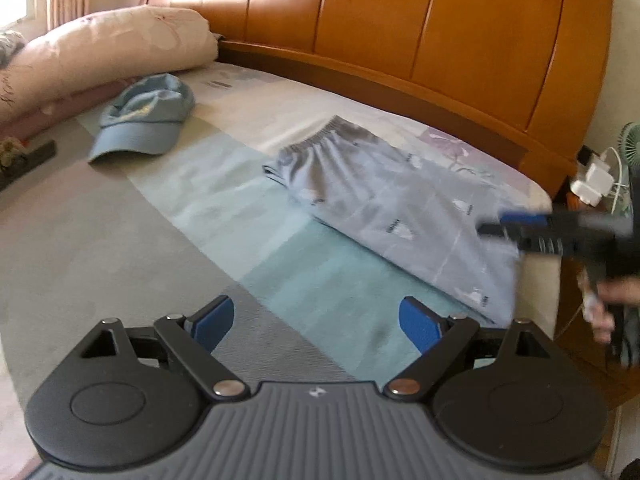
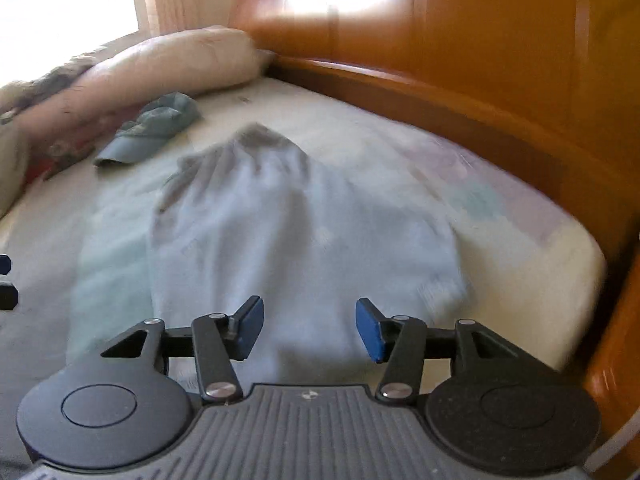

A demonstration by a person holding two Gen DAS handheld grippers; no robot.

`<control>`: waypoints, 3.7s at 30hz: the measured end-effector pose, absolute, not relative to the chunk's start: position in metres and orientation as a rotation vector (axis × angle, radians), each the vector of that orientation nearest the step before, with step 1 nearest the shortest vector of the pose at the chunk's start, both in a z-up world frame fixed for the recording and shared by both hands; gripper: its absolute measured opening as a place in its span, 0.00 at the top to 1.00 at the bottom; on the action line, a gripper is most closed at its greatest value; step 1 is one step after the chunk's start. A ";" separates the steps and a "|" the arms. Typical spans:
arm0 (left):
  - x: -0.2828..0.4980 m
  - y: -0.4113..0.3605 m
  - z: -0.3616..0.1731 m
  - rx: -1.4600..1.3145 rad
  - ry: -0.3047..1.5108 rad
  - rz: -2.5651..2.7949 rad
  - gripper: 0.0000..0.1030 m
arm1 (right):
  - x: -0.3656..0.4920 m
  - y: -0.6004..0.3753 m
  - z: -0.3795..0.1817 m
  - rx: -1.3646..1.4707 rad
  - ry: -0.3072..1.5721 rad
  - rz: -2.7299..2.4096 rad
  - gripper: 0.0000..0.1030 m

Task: Fold clothes

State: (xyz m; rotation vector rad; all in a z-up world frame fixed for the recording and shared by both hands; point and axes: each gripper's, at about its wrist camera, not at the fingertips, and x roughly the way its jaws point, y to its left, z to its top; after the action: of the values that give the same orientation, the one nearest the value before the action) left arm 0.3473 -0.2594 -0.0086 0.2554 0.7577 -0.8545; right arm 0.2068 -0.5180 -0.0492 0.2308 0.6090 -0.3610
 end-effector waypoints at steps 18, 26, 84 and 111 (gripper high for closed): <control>0.339 -0.234 -0.007 0.277 0.720 -0.597 0.09 | 0.343 -0.561 -0.073 0.090 0.719 -0.186 0.39; 0.334 -0.207 0.000 0.302 0.723 -0.498 0.08 | 0.382 -0.552 -0.037 0.036 0.617 -0.176 0.35; 0.310 -0.183 -0.004 0.324 0.724 -0.763 0.03 | 0.215 -0.487 -0.044 0.365 0.817 -0.405 0.13; 0.310 -0.186 0.006 0.286 0.725 -0.723 0.03 | 0.219 -0.474 -0.044 0.475 0.844 -0.302 0.01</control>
State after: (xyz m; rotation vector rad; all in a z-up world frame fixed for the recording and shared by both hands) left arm 0.3103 -0.1855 0.0057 0.2857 0.7249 -0.7225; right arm 0.2190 -0.4736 -0.0436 0.4748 0.8439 -0.3023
